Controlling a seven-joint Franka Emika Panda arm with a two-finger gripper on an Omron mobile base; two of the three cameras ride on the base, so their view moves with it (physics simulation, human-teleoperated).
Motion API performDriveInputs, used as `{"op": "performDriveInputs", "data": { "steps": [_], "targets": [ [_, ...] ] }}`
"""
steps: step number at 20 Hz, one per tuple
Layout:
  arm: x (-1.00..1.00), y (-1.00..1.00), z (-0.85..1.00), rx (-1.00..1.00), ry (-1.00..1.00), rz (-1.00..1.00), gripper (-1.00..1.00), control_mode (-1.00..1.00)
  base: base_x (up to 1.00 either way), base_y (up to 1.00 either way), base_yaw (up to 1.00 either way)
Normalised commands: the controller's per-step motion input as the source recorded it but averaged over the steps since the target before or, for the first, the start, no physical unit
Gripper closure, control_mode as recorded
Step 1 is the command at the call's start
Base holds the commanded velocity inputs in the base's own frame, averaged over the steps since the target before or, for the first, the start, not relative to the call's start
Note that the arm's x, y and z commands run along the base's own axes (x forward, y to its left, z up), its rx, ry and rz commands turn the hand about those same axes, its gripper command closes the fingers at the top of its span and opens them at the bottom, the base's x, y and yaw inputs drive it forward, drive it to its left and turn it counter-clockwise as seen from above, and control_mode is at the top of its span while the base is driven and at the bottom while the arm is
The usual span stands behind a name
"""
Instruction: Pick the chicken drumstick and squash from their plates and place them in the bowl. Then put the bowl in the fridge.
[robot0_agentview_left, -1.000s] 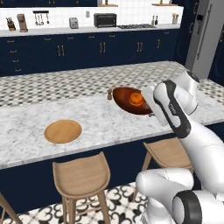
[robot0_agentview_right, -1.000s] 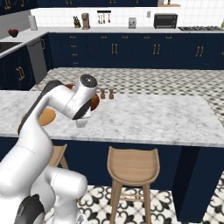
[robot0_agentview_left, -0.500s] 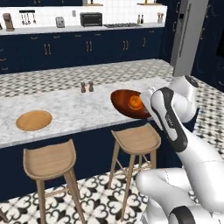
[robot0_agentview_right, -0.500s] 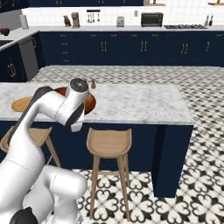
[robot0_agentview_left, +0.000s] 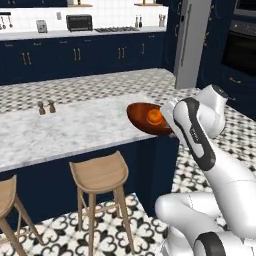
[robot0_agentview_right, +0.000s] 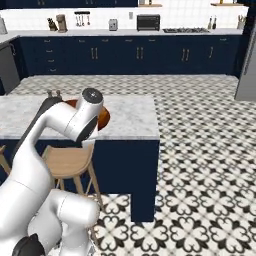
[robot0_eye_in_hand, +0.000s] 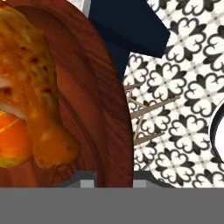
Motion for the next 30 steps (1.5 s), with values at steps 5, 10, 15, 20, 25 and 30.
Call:
{"op": "performDriveInputs", "data": {
  "steps": [5,10,15,20,25,30],
  "targets": [
    [0.00,0.00,0.00,0.00,0.00,0.00,1.00,1.00,0.05,-1.00,0.00],
    [0.00,0.00,0.00,0.00,0.00,0.00,1.00,1.00,0.42,-1.00,0.00],
    [0.00,0.00,0.00,0.00,0.00,0.00,1.00,1.00,0.41,-1.00,0.01],
    [0.00,0.00,0.00,0.00,0.00,0.00,1.00,1.00,0.76,-1.00,0.07],
    [0.00,0.00,0.00,0.00,0.00,0.00,1.00,1.00,1.00,-1.00,0.20],
    [0.00,0.00,0.00,0.00,0.00,0.00,1.00,1.00,1.00,-0.95,0.34]
  ]
}}
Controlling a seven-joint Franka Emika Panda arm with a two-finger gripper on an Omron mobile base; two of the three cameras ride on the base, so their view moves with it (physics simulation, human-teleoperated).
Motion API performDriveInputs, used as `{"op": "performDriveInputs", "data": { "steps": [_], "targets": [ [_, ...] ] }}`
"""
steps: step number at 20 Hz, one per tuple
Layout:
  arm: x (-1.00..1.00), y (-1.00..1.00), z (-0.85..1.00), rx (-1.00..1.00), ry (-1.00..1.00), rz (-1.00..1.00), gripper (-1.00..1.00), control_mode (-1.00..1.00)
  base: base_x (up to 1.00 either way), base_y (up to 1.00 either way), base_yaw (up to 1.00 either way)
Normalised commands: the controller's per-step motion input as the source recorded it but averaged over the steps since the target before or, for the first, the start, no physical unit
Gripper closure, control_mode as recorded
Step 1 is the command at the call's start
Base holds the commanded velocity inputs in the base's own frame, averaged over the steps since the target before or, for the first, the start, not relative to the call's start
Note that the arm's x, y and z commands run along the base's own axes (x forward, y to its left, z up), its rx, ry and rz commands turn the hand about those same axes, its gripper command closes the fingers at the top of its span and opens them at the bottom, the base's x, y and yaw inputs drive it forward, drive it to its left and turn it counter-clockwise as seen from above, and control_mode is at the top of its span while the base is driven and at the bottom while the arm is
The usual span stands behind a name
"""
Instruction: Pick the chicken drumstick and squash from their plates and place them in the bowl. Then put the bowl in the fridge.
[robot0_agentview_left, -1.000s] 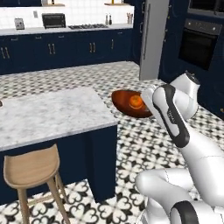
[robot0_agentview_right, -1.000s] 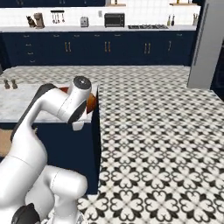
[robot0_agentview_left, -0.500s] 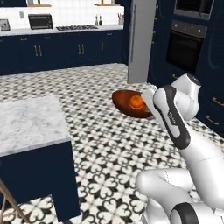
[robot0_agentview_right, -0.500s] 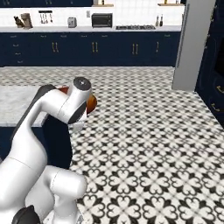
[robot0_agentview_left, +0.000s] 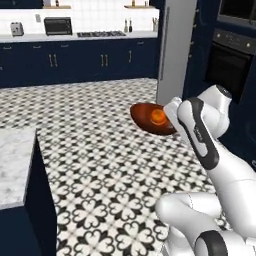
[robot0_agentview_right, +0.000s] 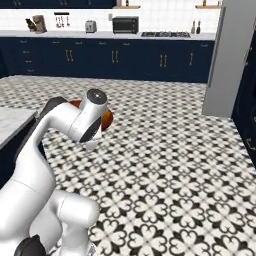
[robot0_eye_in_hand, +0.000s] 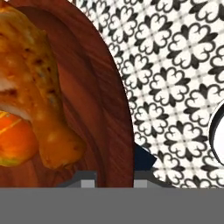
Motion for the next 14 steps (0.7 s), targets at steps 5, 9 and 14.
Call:
{"op": "performDriveInputs", "data": {
  "steps": [5,9,14],
  "targets": [
    [0.00,0.00,0.00,0.00,0.00,0.00,1.00,1.00,1.00,-0.73,0.33],
    [0.00,0.00,0.00,0.00,0.00,0.00,1.00,1.00,1.00,-0.41,0.12],
    [0.00,0.00,0.00,0.00,0.00,0.00,1.00,1.00,1.00,-0.01,-0.01]
  ]
}}
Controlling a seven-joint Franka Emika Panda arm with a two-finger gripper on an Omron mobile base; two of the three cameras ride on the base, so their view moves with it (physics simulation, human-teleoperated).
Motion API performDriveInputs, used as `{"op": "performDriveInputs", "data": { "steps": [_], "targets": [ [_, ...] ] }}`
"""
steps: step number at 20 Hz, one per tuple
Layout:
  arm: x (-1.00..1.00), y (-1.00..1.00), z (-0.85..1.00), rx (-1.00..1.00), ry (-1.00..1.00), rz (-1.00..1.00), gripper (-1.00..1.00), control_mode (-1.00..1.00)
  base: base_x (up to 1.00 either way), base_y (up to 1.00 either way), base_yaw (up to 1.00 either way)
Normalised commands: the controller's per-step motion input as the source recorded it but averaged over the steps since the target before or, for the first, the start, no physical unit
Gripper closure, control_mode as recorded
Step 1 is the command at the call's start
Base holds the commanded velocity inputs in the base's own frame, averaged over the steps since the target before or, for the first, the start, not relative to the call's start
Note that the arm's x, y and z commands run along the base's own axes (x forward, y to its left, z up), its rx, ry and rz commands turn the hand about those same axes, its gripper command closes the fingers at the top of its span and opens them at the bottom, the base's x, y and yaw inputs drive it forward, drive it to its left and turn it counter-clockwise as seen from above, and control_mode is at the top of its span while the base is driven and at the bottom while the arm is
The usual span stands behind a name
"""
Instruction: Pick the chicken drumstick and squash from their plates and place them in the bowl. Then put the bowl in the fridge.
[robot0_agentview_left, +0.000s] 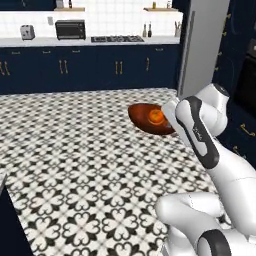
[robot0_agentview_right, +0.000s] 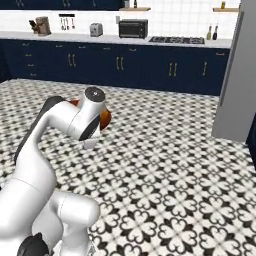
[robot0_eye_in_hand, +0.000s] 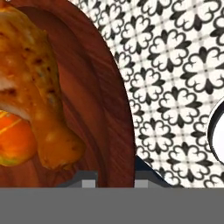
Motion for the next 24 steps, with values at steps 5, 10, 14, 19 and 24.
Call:
{"op": "performDriveInputs", "data": {
  "steps": [5,10,14,19,24],
  "targets": [
    [0.00,0.00,0.00,0.00,0.00,0.00,1.00,1.00,1.00,0.01,-0.01],
    [0.00,0.00,0.00,0.00,0.00,0.00,1.00,1.00,1.00,0.00,-0.02],
    [0.00,0.00,0.00,0.00,0.00,0.00,1.00,1.00,1.00,0.14,-0.07],
    [0.00,0.00,0.00,0.00,0.00,0.00,1.00,1.00,1.00,0.17,-0.09],
    [0.00,0.00,0.00,0.00,0.00,0.00,1.00,1.00,1.00,0.57,-0.18]
  ]
}}
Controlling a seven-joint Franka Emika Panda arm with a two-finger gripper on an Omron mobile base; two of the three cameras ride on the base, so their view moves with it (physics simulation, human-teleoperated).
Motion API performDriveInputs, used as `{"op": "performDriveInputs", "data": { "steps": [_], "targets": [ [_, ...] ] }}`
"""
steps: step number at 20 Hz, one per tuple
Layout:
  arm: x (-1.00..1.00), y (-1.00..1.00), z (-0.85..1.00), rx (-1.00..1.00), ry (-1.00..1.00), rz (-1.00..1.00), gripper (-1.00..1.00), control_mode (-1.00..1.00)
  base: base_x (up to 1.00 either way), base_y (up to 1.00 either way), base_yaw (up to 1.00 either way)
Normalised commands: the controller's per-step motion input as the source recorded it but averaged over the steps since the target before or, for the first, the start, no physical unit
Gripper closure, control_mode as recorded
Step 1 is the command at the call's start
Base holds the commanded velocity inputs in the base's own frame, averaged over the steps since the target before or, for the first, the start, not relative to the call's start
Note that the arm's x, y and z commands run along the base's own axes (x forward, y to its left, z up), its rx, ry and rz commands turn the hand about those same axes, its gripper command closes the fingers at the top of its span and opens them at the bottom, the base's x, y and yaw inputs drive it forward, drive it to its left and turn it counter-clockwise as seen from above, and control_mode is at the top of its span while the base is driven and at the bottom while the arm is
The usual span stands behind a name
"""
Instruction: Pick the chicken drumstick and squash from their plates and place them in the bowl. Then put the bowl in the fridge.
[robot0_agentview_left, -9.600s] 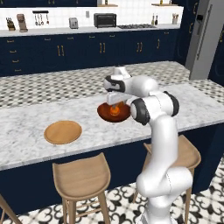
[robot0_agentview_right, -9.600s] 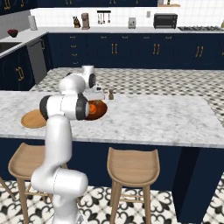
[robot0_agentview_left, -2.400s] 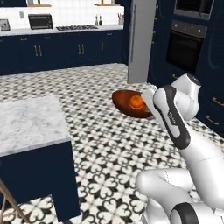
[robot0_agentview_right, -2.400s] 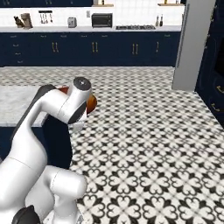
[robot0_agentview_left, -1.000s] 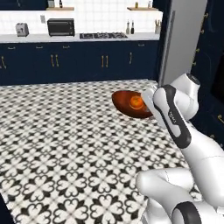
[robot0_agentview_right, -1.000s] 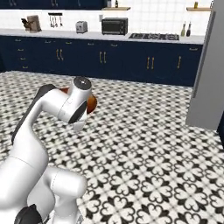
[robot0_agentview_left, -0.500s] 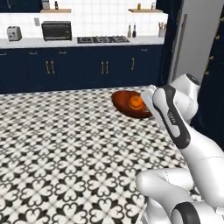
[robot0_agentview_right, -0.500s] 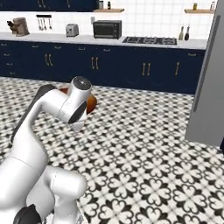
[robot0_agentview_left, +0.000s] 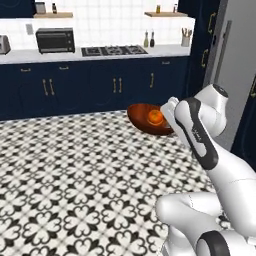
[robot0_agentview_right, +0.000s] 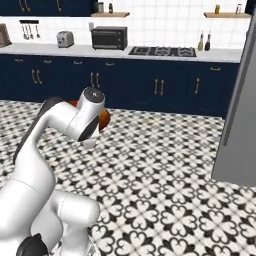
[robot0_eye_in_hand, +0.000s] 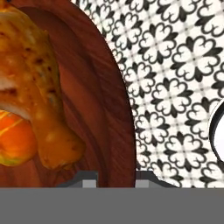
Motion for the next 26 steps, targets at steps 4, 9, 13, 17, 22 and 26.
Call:
{"op": "performDriveInputs", "data": {
  "steps": [4,9,13,17,22,26],
  "targets": [
    [0.00,0.00,0.00,0.00,0.00,0.00,1.00,1.00,1.00,0.94,-0.32],
    [0.00,0.00,0.00,0.00,0.00,0.00,1.00,1.00,1.00,1.00,-0.37],
    [0.00,0.00,0.00,0.00,0.00,0.00,1.00,1.00,1.00,0.98,-0.49],
    [0.00,0.00,0.00,0.00,0.00,0.00,1.00,1.00,0.82,0.63,-0.80],
    [0.00,0.00,0.00,0.00,0.00,0.00,1.00,1.00,0.53,0.47,-0.90],
    [0.00,0.00,0.00,0.00,0.00,0.00,1.00,1.00,0.56,0.52,-0.85]
  ]
}}
